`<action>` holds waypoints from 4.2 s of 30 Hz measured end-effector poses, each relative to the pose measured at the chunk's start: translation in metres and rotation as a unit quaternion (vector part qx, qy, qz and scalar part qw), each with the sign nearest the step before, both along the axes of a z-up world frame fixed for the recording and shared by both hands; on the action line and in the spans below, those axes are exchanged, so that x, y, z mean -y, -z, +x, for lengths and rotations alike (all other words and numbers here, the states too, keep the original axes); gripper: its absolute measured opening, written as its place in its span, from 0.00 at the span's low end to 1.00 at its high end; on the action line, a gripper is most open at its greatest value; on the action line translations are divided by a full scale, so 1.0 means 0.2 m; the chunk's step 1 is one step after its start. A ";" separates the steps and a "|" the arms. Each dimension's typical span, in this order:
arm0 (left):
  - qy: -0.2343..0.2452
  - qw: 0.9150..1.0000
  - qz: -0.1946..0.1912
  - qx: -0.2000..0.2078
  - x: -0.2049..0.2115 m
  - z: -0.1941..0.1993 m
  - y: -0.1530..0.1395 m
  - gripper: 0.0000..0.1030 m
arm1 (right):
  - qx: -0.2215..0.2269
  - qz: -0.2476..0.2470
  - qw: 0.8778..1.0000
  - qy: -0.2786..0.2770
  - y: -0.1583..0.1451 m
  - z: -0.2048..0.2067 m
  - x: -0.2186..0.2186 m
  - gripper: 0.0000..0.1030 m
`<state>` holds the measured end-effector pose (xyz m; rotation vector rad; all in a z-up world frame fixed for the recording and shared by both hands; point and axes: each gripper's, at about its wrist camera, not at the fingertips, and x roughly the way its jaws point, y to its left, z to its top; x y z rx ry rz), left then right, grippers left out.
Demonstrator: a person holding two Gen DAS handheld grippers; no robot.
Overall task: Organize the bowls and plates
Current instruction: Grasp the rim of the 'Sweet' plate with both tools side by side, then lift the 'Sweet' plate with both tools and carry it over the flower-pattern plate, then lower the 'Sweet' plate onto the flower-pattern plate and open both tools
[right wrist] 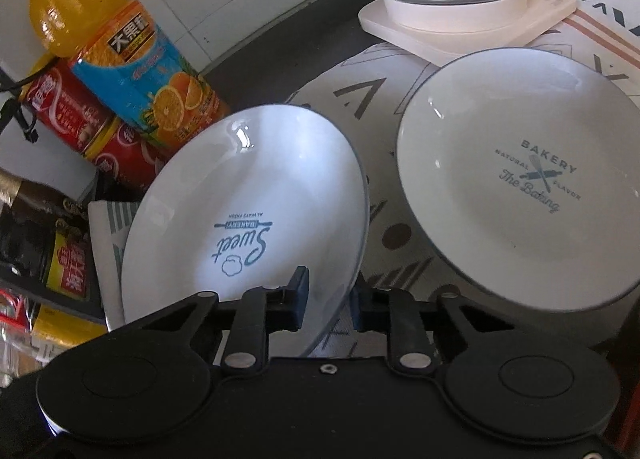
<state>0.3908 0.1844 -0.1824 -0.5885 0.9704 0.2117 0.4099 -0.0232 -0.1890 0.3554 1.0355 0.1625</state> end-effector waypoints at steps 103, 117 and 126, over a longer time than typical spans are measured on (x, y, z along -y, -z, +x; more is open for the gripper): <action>-0.253 0.967 0.021 0.018 0.61 -1.34 -0.17 0.15 | 0.075 -0.046 0.949 -0.304 -0.26 -0.85 0.34 0.12; -0.257 0.966 0.015 -0.009 0.60 -1.32 -0.17 0.16 | 0.076 -0.059 0.948 -0.303 -0.25 -0.87 0.30 0.12; -0.255 0.967 0.016 -0.028 0.60 -1.29 -0.17 0.17 | 0.066 -0.073 0.948 -0.304 -0.23 -0.85 0.26 0.12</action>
